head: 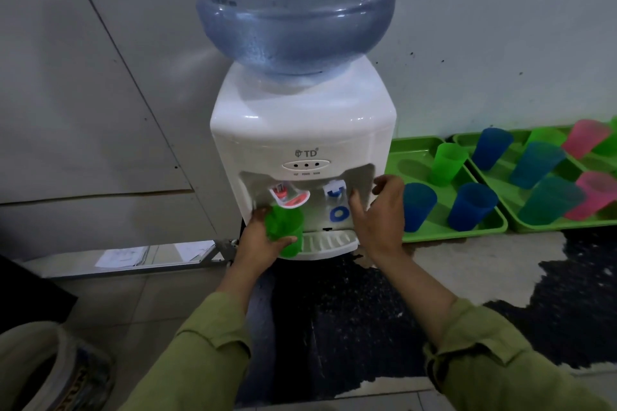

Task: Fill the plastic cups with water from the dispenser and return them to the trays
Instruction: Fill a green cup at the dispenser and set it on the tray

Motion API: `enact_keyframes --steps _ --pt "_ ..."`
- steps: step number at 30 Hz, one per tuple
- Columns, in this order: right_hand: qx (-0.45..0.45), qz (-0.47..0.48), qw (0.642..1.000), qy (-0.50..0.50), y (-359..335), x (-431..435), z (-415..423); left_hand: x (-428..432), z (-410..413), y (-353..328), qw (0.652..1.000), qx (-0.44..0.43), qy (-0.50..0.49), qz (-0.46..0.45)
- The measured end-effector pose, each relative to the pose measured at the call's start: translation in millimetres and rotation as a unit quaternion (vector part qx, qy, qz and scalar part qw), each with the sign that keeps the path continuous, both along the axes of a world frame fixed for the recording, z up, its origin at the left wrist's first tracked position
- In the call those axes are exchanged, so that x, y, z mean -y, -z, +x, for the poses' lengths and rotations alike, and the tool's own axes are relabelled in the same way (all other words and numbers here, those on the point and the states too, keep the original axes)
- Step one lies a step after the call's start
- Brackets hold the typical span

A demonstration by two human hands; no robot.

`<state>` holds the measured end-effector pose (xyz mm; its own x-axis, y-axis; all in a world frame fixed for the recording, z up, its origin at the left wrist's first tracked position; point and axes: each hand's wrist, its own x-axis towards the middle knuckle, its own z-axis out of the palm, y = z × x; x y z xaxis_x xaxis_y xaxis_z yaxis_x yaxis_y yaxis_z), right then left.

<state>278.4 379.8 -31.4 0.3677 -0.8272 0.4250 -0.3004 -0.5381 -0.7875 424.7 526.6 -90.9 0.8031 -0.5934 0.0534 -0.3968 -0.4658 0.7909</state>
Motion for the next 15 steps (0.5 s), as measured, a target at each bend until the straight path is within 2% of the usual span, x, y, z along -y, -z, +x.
enact_keyframes --steps 4,6,10,15 --pt "-0.083 0.074 0.986 -0.124 -18.0 -24.9 12.0 1.7 -2.4 -3.8 1.000 -0.011 -0.005 -0.001" --pt "-0.079 0.126 0.975 -0.167 -24.0 -32.9 23.2 0.3 -3.7 -4.6 1.000 -0.018 -0.007 -0.009" --pt "-0.087 0.198 0.963 -0.163 -22.7 -36.3 42.5 -1.8 -5.2 -5.8 1.000 -0.023 -0.001 -0.019" --pt "-0.098 0.217 0.955 -0.175 -10.9 -38.5 42.2 -3.1 -4.6 -1.1 0.998 -0.052 -0.012 -0.042"
